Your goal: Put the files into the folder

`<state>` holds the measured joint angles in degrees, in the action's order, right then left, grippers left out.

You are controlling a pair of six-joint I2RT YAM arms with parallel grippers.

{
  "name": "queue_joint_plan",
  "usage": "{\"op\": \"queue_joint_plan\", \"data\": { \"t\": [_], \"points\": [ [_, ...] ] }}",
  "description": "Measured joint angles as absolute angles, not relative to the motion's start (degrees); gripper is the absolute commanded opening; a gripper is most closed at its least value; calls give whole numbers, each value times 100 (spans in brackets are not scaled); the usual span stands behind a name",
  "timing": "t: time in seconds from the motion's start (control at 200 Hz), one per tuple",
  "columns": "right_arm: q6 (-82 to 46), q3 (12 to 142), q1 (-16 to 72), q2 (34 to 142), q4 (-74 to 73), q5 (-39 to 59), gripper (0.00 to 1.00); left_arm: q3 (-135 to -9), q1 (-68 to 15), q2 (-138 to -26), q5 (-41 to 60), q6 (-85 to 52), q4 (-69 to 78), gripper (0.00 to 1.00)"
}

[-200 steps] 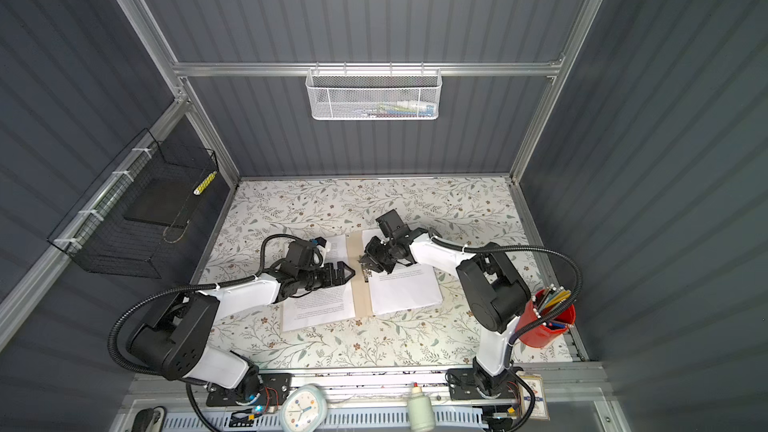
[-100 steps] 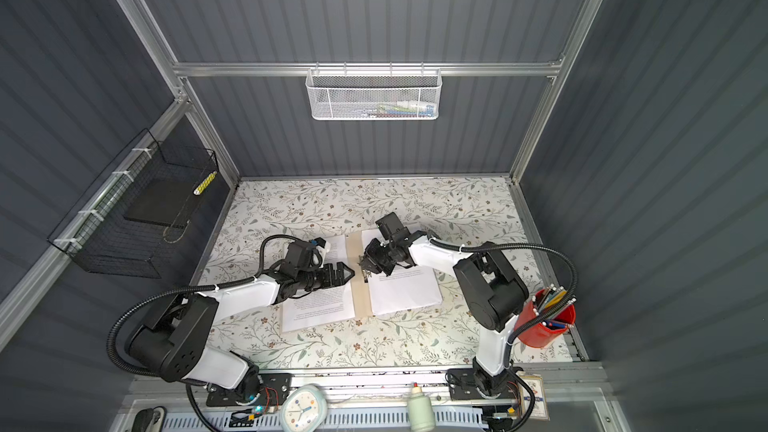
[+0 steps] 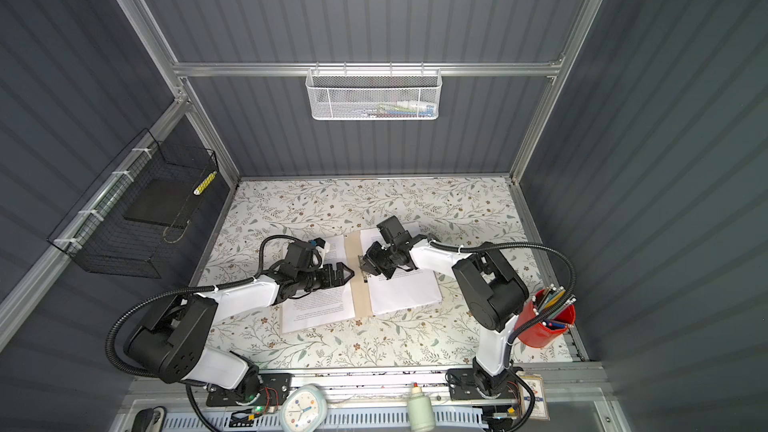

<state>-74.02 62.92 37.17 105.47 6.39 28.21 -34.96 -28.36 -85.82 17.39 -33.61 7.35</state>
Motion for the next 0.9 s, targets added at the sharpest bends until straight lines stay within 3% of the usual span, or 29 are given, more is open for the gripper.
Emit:
{"op": "queue_joint_plan", "data": {
  "t": [0.9],
  "points": [
    [-7284, 4458, 3721, 10193, -1918, 2738, 0, -3664, -2884, -8626, 1024, -3671, 410, 100]
  ]
}}
